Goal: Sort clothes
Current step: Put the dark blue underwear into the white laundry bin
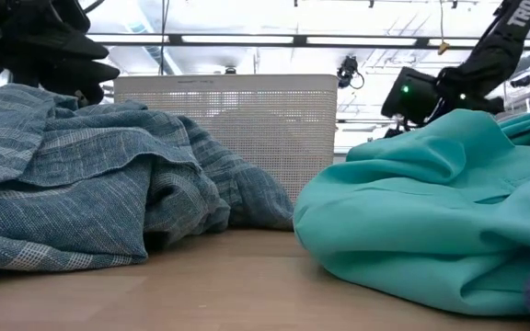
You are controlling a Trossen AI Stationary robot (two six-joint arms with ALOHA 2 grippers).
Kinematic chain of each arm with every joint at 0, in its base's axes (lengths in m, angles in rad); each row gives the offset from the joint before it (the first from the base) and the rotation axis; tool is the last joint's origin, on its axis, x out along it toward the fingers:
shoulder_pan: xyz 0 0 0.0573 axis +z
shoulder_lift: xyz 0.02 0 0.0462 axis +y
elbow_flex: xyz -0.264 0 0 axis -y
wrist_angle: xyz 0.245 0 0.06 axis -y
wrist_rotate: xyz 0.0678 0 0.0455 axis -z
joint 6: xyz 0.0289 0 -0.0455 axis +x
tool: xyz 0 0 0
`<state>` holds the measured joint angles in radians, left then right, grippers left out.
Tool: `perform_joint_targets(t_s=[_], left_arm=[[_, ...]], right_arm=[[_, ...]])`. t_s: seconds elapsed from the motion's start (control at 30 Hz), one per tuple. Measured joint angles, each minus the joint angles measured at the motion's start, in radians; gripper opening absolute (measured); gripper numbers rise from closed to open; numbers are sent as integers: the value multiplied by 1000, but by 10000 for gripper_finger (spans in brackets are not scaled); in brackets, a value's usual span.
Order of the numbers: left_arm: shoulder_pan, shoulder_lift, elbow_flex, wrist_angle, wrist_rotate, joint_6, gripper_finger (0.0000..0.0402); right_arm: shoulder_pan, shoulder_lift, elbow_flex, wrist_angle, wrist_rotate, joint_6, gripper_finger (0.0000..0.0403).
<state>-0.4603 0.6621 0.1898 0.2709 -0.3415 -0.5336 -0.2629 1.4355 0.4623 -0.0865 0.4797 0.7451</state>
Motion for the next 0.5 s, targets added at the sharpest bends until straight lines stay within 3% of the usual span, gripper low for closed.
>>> perform_joint_targets(t_s=[0.07, 0.23, 0.37, 0.5], left_arm=[[0, 0, 0, -18, 11, -19, 117], [0, 6, 0, -36, -32, -24, 117], [0, 24, 0, -40, -67, -22, 117], [0, 59, 0, -37, -80, -22, 117]], right_arm=[[7, -52, 32, -95, -7, -9, 21], [22, -221, 200, -385, 103, -61, 12], [66, -320, 410, -576, 209, -103, 12], [138, -330, 642, -677, 320, -192, 12]])
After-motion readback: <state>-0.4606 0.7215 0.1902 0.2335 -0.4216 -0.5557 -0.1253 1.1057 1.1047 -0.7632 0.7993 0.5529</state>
